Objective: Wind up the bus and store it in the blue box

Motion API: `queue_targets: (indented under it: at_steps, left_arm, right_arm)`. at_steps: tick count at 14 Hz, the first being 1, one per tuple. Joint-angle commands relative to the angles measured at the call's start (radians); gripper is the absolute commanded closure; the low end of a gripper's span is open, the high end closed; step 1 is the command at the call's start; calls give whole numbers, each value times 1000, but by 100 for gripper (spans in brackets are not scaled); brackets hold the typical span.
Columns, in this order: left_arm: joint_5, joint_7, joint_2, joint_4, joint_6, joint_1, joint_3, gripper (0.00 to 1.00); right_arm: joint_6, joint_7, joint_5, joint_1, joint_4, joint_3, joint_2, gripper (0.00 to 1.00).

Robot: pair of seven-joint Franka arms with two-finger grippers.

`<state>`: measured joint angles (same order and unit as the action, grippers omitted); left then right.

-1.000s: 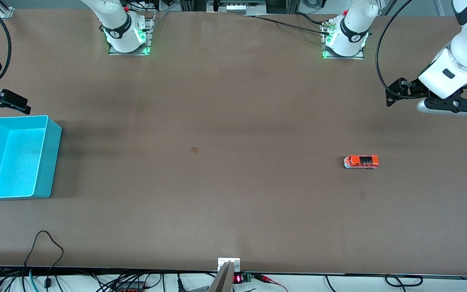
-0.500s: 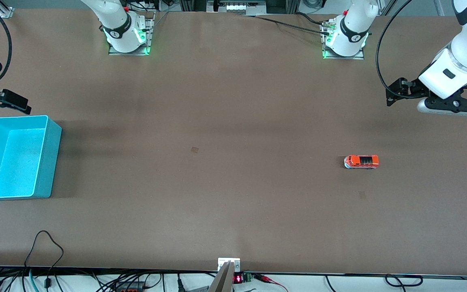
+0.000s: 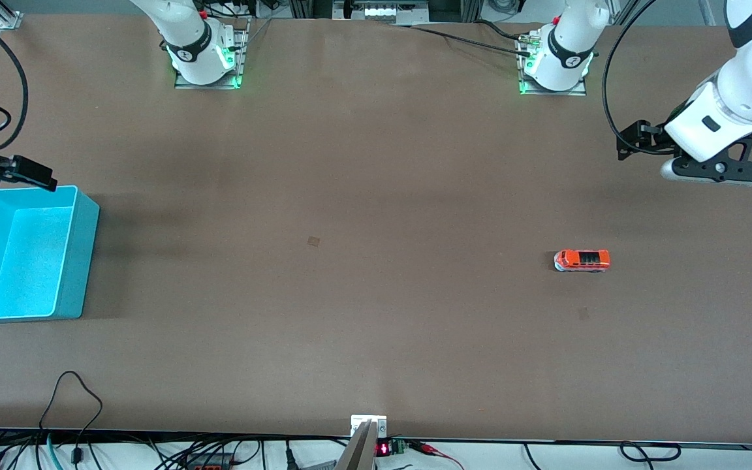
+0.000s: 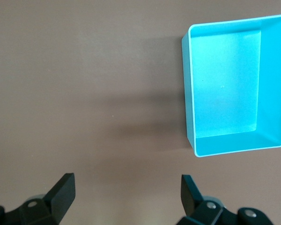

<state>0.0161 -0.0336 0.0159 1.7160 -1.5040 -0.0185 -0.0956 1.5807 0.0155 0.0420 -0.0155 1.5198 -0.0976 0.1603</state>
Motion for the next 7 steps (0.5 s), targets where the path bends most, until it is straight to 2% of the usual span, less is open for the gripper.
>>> queue_targets:
  at_steps: [1,4,7]
  left_arm:
    - [-16,11,-34,-33,128,-14,-4,0]
    - [-24,38,-40,-30,223,-18,-4,0]
    - [-10,258,-63,-35,205,-17,-4,0]
  right_arm:
    - [1,1,2,9,-7,2,15,0]
    - [-2,50,13,6,-7,2,70,0]
    - [-1,60,24,20,-4,2,96,0]
